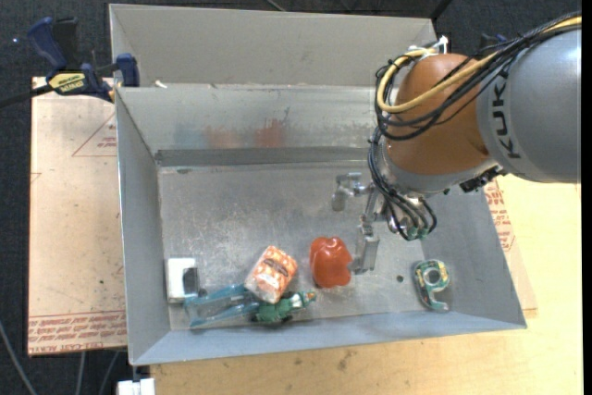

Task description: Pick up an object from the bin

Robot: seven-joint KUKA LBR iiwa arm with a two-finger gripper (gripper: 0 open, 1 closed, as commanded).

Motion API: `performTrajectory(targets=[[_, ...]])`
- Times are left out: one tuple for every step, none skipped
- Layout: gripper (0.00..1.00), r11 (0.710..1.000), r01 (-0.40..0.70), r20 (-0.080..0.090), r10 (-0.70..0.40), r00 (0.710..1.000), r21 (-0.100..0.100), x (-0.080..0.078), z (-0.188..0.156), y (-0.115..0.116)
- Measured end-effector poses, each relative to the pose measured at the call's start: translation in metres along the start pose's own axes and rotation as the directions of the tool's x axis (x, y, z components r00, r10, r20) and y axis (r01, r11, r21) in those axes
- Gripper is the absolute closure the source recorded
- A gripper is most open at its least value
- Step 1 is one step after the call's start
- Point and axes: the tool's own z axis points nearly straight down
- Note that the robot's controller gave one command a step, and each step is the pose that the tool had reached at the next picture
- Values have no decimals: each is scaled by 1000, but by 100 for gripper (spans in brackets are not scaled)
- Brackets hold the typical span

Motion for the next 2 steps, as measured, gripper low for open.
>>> performTrajectory(targets=[[0,1000,0,8,0,1000,0,-2,-4,0],[0,996,-84,11,84,996,-2,24,79,5]])
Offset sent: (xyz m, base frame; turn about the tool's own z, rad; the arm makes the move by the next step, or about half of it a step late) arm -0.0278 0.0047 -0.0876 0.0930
